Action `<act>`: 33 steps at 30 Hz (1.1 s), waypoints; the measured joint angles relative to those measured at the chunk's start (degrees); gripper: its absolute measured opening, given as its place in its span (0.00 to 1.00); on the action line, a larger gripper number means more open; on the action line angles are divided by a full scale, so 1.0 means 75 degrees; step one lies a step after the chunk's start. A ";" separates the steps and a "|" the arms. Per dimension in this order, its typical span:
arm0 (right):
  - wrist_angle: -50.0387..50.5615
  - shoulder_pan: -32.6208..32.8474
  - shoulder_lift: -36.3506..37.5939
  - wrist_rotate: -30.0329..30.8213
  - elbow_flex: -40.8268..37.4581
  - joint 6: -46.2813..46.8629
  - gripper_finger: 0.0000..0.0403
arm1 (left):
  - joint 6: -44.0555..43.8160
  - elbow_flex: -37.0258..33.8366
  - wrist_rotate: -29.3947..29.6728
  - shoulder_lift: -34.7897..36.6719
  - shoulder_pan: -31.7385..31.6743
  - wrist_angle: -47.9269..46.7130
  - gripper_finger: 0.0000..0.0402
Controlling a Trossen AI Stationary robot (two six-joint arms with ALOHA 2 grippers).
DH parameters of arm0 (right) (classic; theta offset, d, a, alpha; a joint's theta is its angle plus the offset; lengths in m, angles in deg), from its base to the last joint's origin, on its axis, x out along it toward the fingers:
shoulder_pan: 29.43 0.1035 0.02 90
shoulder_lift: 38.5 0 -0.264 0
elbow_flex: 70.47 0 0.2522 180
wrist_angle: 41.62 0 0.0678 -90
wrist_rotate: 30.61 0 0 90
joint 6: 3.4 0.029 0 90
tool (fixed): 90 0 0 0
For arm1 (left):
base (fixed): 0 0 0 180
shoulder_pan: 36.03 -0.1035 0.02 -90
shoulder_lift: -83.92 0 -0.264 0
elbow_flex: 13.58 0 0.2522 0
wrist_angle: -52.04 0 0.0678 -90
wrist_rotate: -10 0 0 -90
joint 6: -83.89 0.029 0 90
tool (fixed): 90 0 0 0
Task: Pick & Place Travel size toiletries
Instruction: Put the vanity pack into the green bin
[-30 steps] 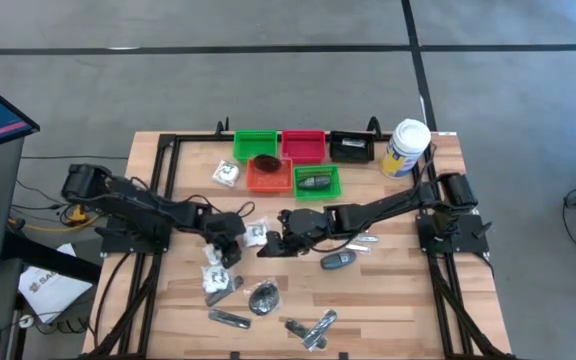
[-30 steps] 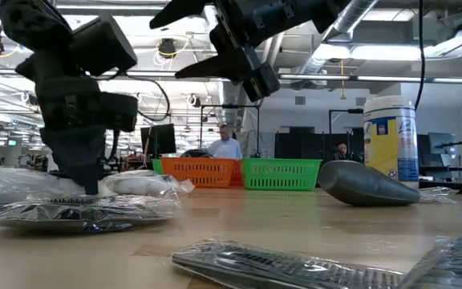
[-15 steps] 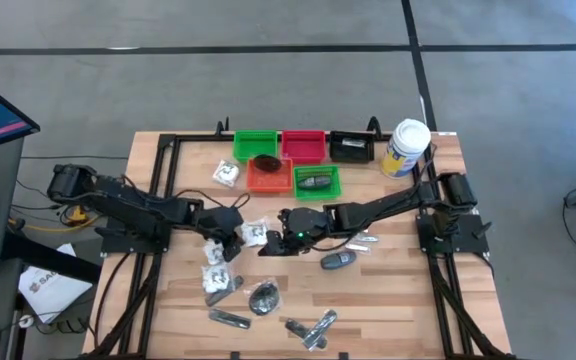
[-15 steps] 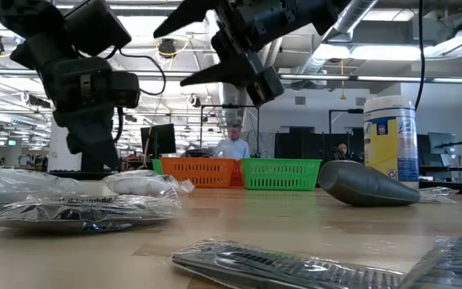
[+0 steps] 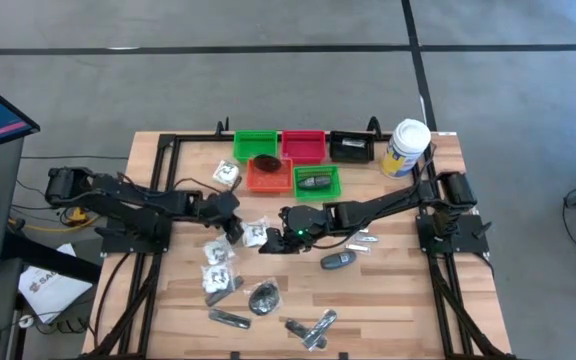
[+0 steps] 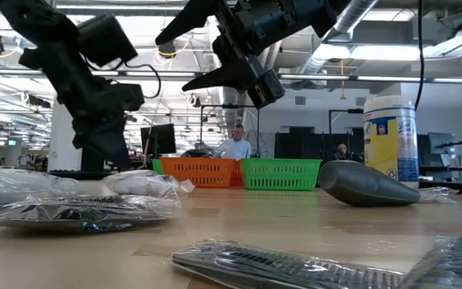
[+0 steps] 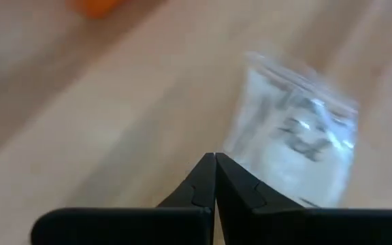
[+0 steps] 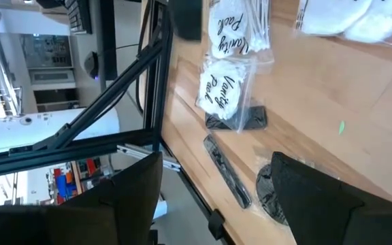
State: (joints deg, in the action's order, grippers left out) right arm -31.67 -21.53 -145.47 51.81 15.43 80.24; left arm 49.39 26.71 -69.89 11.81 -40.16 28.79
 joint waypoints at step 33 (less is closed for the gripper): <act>0.0371 0.0131 0.0009 -0.0003 0.0000 0.0061 0.66 | 0.0323 0.0006 -0.1382 -0.0495 -0.0366 -0.0092 0.00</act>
State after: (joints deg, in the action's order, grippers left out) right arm -28.88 -20.55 -145.41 51.79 15.43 80.69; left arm 51.82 26.75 -80.25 8.10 -42.91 28.10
